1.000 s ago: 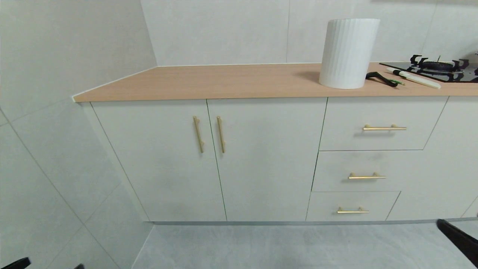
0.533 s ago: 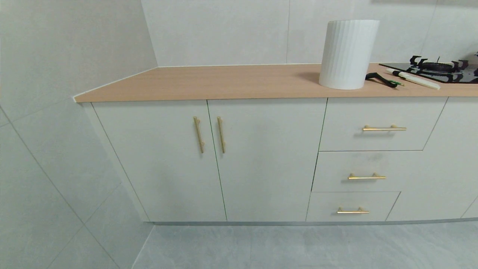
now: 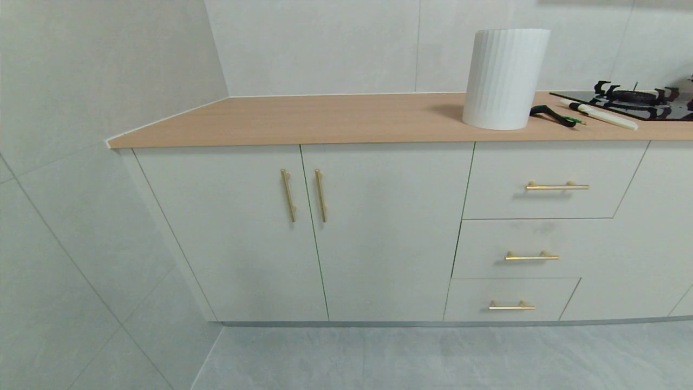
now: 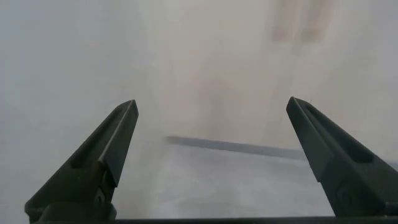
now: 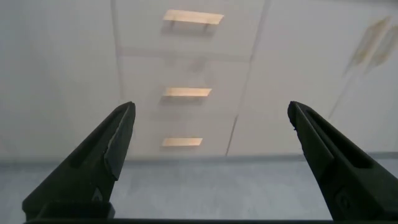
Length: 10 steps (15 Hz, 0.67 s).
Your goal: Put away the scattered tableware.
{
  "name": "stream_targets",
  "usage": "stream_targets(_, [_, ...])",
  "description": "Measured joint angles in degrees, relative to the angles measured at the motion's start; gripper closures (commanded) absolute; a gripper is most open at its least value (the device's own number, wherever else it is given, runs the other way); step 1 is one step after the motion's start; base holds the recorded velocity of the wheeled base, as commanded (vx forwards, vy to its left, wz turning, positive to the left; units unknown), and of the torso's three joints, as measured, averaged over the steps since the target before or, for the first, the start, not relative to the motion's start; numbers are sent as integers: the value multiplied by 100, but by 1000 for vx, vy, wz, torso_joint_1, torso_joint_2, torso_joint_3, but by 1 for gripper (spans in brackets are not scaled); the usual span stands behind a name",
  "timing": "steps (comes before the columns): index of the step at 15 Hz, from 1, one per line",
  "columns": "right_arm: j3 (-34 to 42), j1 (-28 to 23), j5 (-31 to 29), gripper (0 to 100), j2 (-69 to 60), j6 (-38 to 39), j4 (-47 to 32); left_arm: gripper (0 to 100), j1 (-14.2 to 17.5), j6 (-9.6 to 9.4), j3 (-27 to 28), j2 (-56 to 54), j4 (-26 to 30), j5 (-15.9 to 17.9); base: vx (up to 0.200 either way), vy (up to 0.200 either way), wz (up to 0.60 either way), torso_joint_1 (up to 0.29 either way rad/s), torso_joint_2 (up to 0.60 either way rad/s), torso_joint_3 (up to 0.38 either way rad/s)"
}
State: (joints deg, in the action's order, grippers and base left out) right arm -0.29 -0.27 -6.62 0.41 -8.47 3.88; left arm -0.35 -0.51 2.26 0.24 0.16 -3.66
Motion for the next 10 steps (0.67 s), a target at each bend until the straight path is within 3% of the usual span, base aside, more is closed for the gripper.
stream_targets(1, [11,0,68,0,-17,49,33,0,5,22,-118,-11,2,174,0,0,0,0,0,0])
stream_targets(4, [27,13,525,0,-26,306,-330,0,9,56,-212,-24,-21,200,0,0,0,0,0,0])
stream_targets(10, [29,29,596,0,-37,385,-271,0,9,62,-226,-32,-23,202,0,0,0,0,0,0])
